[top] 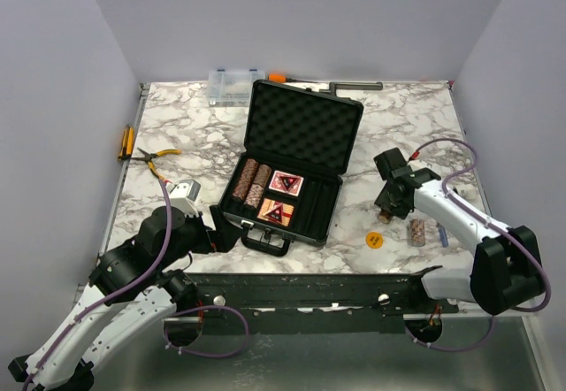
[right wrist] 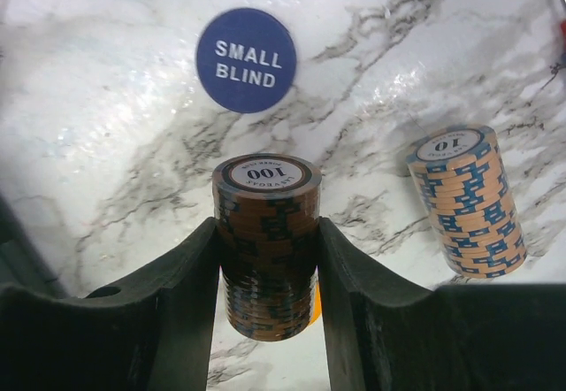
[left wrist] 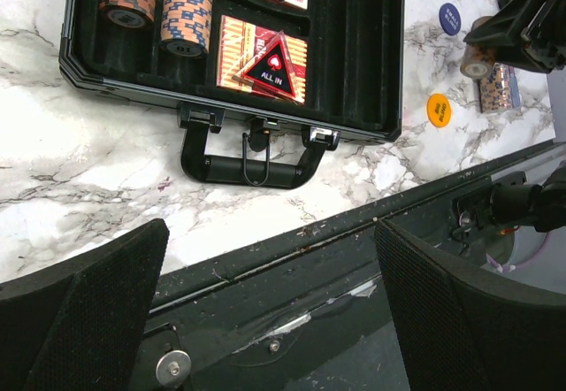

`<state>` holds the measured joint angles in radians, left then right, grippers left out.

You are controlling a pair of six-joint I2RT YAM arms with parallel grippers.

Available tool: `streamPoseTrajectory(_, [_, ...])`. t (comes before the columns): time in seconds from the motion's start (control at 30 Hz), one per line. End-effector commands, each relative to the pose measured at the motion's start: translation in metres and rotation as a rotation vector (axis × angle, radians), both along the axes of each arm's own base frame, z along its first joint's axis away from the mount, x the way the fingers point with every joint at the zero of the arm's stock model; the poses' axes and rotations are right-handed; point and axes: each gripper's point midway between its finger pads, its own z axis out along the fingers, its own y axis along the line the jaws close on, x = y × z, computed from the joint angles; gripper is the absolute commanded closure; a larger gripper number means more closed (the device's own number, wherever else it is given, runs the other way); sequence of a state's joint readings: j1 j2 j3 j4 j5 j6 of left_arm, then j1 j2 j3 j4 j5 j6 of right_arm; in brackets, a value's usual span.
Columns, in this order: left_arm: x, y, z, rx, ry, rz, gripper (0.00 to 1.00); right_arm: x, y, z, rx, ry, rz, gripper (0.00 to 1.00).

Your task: Pack up texas hold em set

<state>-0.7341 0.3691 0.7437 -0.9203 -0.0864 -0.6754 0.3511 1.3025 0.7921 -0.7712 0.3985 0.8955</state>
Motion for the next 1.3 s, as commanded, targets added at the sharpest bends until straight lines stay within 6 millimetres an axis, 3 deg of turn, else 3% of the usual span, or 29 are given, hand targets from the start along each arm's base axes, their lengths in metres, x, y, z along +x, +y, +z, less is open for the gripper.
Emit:
streamPoseTrajectory(0.0, [0.0, -0.002, -0.002, -0.003, -0.002, -0.013, 0.02, 0.011, -0.001, 0.024, -0.009, -0.044, 0.024, 0.99])
streamPoseTrajectory(0.47, [0.001, -0.001, -0.001, -0.007, -0.007, -0.005, 0.02, 0.031, 0.016, 0.071, 0.052, -0.131, 0.128, 0.99])
streamPoseTrajectory(0.87, [0.002, -0.001, -0.001, -0.012, -0.009, 0.001, 0.02, 0.044, 0.043, 0.11, 0.172, -0.195, 0.221, 0.99])
streamPoseTrajectory(1.27, [0.002, 0.0, 0.0, -0.019, -0.01, 0.009, 0.01, 0.046, 0.074, 0.125, 0.343, -0.201, 0.237, 1.0])
